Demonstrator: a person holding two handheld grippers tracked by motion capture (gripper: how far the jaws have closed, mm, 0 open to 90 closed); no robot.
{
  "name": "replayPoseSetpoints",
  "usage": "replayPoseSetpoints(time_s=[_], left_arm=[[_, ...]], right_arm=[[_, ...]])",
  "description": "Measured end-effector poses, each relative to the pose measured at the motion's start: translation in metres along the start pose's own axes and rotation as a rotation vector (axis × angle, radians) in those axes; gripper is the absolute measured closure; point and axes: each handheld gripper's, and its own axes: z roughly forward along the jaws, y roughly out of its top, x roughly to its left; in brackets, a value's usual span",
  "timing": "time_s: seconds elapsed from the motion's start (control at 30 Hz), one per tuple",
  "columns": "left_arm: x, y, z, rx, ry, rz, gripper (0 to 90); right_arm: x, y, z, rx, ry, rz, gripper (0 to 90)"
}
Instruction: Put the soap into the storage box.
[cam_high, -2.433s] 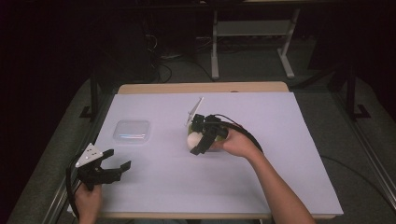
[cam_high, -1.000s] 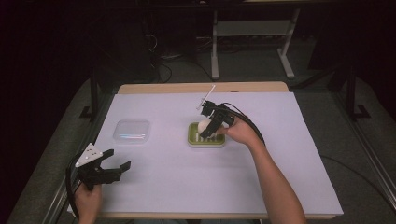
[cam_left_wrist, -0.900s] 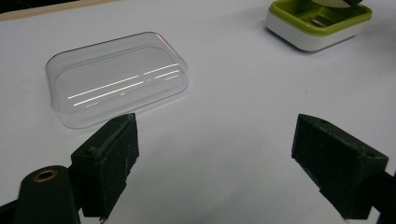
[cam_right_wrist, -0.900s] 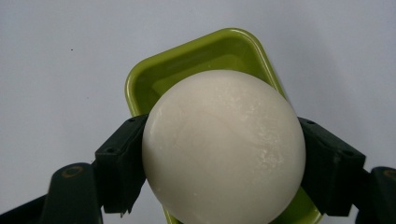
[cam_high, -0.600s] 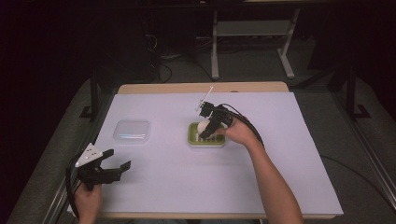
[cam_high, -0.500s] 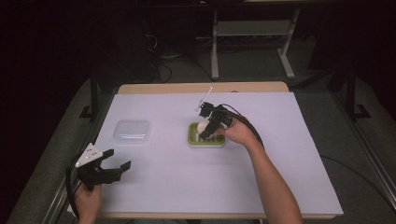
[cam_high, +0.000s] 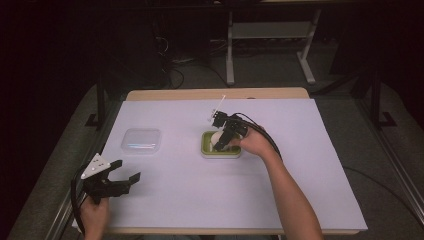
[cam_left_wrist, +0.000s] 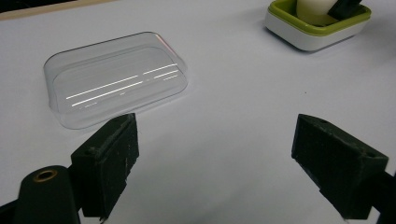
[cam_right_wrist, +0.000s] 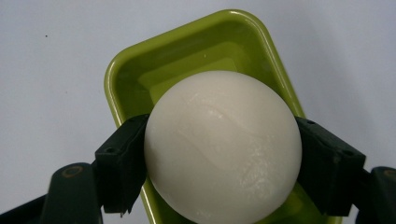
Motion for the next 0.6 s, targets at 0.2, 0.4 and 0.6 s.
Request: replayPoseSetpoints(time_s=[0.2, 0.4, 0.6], left_arm=[[0.0001, 0.0001, -0.0001, 0.001, 0.001, 0.001, 14.5], [0.0002, 0.0, -0.0002, -0.004, 0.001, -0.002, 14.5], [-0.0001, 0.0002, -0.0002, -0.002, 0.001, 0.001, 14.5]], right_arm=[[0.0004, 0.0007, 0.0017, 0.007, -0.005, -0.004, 23.8], [0.0006, 0.0008, 0.0026, 0.013, -0.008, -0.004, 23.7], [0.0003, 0.0003, 0.0025, 0.019, -0.013, -0.001, 23.6]])
